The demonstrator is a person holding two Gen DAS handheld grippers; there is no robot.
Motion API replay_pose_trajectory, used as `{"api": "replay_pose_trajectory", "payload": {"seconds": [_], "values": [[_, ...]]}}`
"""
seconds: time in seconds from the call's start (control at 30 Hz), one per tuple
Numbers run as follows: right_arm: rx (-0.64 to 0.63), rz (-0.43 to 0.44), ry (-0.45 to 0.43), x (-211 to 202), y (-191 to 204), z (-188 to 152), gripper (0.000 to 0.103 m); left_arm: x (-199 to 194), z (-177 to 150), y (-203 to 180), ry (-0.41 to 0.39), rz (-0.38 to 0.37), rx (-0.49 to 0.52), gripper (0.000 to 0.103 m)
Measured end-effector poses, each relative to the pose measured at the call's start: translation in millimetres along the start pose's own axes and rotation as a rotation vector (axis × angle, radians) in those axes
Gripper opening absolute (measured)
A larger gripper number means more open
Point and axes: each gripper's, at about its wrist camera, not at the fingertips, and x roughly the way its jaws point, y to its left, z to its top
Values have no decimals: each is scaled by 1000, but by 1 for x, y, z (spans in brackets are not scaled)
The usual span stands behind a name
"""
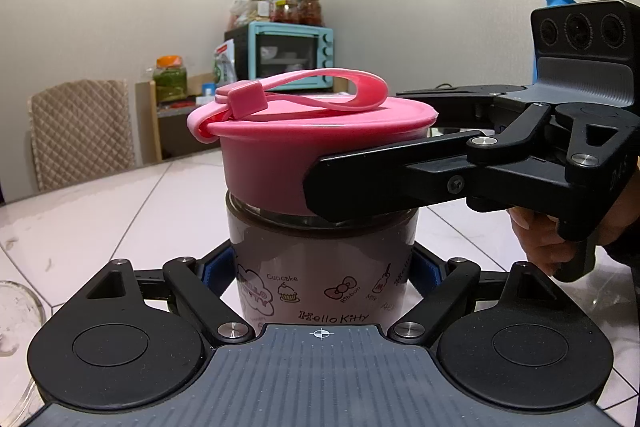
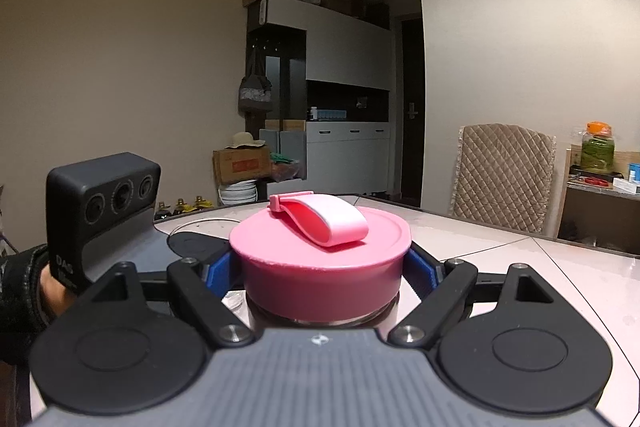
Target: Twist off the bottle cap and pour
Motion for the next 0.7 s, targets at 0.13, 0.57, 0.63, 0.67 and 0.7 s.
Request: {"api": "replay_pose_trajectory", "payload": {"seconds": [0.13, 0.57, 0.63, 0.67, 0.7], "values": [[2, -15, 1, -1, 3, 2, 85, 0, 0, 0, 0, 0, 0, 90], [3, -233, 18, -14, 38, 10, 97, 1, 1, 0, 0, 0, 0, 90], [11, -282, 21, -13, 46, 10, 97, 2, 1, -1, 0, 0, 0, 90], [16, -300, 21, -13, 48, 9, 97, 2, 1, -1, 0, 0, 0, 90], [21, -318, 21, -13, 50, 9, 98, 2, 2, -1, 0, 0, 0, 90]]}}
